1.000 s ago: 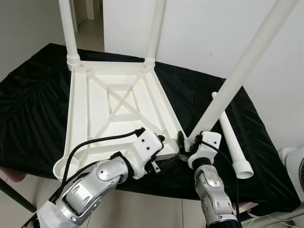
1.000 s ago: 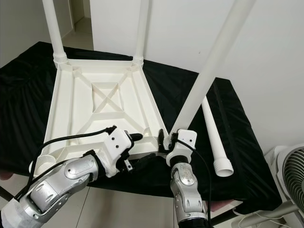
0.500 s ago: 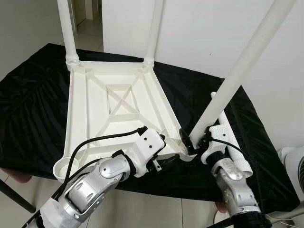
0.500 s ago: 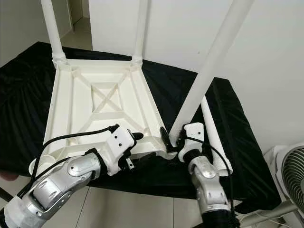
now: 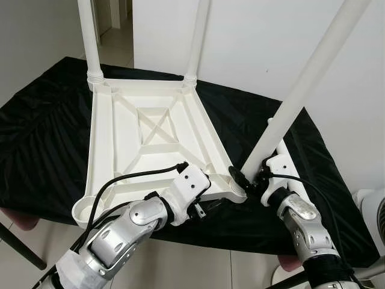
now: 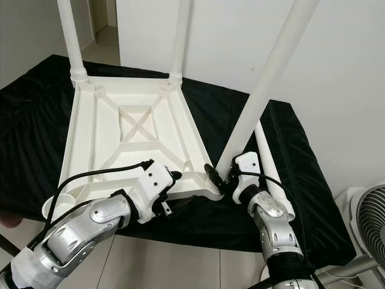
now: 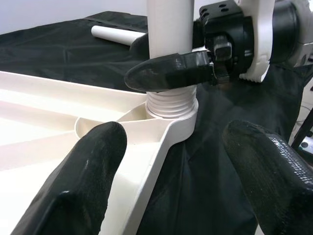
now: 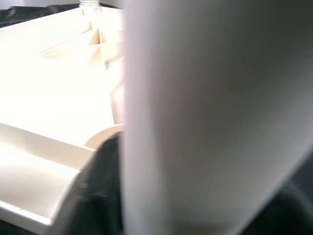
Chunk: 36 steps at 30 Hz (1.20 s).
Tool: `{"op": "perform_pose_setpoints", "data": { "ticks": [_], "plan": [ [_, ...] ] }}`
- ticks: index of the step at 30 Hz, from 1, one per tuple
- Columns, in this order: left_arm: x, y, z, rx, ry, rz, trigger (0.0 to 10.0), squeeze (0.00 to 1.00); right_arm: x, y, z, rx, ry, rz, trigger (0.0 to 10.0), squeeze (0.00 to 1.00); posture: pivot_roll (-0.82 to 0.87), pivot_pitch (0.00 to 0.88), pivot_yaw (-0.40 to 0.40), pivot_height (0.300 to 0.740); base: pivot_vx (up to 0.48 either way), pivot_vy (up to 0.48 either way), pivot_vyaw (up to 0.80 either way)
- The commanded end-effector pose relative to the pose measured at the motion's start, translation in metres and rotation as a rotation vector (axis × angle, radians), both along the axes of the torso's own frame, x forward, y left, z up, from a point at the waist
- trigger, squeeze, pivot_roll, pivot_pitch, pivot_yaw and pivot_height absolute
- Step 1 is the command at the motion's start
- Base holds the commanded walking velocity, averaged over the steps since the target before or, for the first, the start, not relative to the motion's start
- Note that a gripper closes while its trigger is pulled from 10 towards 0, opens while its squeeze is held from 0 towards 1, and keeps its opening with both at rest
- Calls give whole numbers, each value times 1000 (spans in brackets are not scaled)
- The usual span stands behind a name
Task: Building children table
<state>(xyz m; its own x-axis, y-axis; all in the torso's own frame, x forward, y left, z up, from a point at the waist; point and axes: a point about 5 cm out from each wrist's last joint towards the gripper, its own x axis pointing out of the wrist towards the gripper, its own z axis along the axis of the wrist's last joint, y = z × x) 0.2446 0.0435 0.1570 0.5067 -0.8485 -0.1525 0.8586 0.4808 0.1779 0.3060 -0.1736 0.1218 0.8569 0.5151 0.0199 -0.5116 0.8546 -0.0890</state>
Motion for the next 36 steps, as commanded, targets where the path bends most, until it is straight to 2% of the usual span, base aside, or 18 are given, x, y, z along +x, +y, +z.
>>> {"op": "perform_pose_setpoints", "data": {
  "ticks": [1, 8, 9, 10, 11, 18, 20, 22, 24, 25, 27, 31, 32, 36],
  "plan": [
    [-4, -4, -3, 30, 25, -85, 10000, 0, 1, -6, -3, -16, 18, -7, 0, 0, 1, 0, -131, 740, 0, 0, 0],
    [-4, -4, -3, 31, 22, -82, 10000, 0, 0, -5, -8, -5, 45, 28, 0, 0, 1, 0, -135, 740, 0, 0, 0],
    [-4, -4, -3, 30, 19, -81, 10000, 0, -1, -5, -11, 6, 63, 27, 784, 0, 0, 0, -135, 740, 0, 0, 0],
    [-4, -4, -3, 30, 19, -81, 10000, 0, -1, -5, -11, 6, 63, 27, 784, 0, 0, 0, -135, 740, 0, 0, 0],
    [-4, -5, -2, 29, 18, -82, 10000, 0, 0, -6, -14, 49, 84, -12, 10000, 0, 0, 0, -135, 740, 0, 0, 0],
    [-5, -5, -2, 28, 18, -84, 10000, 0, -1, -1, -18, 110, 113, -72, 10000, 0, 1, 0, -138, 740, 0, 0, 0],
    [-4, -5, -2, 20, 16, -83, 10000, 0, -3, 8, -20, 94, 104, -150, 10000, 0, 1, 0, -138, 740, 0, 0, 0],
    [-4, -4, -2, 18, 17, -82, 10000, 0, -3, 11, -21, 76, 101, -183, 10000, 0, 1, 0, -138, 740, 0, 0, 0],
    [-2, -3, -3, 11, 19, -72, 10000, 0, -5, 19, -23, 93, 114, -290, 10000, 0, 2, 0, -140, 740, 0, 0, 0],
    [-2, -3, -3, 11, 19, -72, 10000, 0, -5, 19, -23, 93, 114, -290, 10000, 0, 2, 0, -140, 740, 0, 0, 0],
    [0, -1, -3, 3, 13, -56, 10000, 0, -7, 23, -24, 122, 133, -374, 10000, 0, 3, 0, -141, 740, 0, 0, 0],
    [1, 0, -2, -3, 13, -48, 10000, 0, -8, 25, -24, 123, 137, -407, 10000, 0, 3, 0, -141, 740, 0, 0, 0],
    [6, 3, -1, -8, 3, -27, 10000, 0, -12, 33, -23, 173, 156, -529, 10000, 0, 4, 1, -144, 740, 0, 0, 0],
    [9, 6, 1, -8, -4, -8, 10000, 0, -16, 41, -19, 185, 163, -613, 10000, 0, 7, 8, -145, 740, 0, 0, 0]
  ]
}}
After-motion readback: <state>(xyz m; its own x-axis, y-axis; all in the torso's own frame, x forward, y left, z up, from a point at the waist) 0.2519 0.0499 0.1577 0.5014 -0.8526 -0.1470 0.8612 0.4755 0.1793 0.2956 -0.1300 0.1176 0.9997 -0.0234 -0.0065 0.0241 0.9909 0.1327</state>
